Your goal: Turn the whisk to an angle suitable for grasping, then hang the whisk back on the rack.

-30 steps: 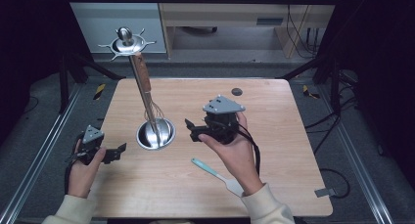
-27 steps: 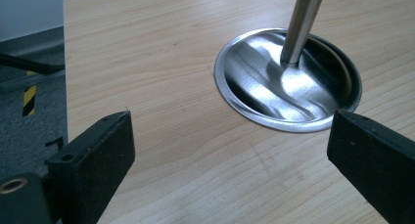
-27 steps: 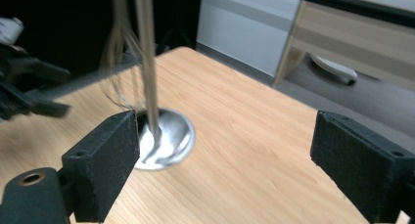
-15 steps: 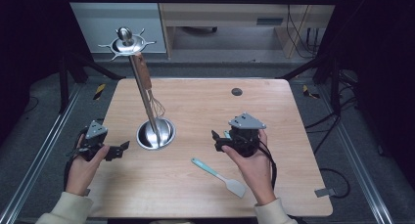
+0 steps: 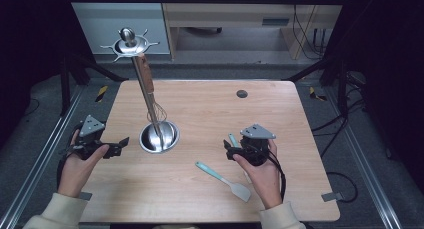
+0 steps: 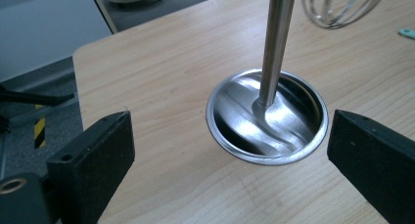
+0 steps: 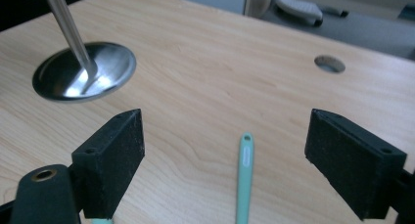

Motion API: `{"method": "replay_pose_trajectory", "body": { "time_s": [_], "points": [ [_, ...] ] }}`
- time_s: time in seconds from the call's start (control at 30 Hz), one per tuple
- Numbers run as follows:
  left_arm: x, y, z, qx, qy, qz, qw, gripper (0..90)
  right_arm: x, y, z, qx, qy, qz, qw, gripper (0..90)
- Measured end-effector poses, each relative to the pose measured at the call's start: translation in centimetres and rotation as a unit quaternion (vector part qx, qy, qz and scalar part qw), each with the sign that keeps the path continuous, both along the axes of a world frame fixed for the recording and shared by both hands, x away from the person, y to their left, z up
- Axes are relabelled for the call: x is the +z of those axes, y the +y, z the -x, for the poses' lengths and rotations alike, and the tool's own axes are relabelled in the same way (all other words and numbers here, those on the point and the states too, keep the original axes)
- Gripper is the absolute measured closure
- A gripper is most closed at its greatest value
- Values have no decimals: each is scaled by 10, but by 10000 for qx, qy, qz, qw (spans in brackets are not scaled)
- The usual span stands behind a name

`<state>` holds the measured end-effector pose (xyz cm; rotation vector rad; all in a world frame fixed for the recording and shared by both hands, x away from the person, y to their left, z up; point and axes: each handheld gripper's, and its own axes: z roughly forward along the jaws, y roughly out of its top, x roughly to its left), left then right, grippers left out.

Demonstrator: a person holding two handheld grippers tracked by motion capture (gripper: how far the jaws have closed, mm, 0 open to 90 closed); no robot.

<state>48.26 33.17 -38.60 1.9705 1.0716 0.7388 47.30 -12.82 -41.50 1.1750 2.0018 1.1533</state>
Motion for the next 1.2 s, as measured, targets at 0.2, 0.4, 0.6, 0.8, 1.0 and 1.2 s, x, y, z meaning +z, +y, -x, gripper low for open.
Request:
{"method": "replay_pose_trajectory", "body": {
  "time_s": [0.2, 0.4, 0.6, 0.8, 1.0, 1.2],
  "points": [
    [18, 0, 2, -51, -142, 57, 9999, 34, -12, -6, -3, -173, 299, -5, 9994, 157],
    [36, -3, 5, -107, -280, 217, 9993, 42, -20, -9, -4, -232, 442, 109, 9987, 160],
    [64, -11, 8, -188, -528, 221, 9982, 82, -23, -11, -5, -290, 473, 152, 9983, 160],
    [93, -21, 15, -273, -802, 333, 9959, 209, -24, -10, -4, -313, 486, 230, 9981, 160],
    [116, -31, 21, -518, -984, 492, 9926, 364, -25, -9, -4, -302, 483, 313, 9979, 161],
    [130, -39, 23, -703, -1136, 667, 9888, 552, -26, -9, -4, -301, 462, 368, 9978, 163]
  ]
}}
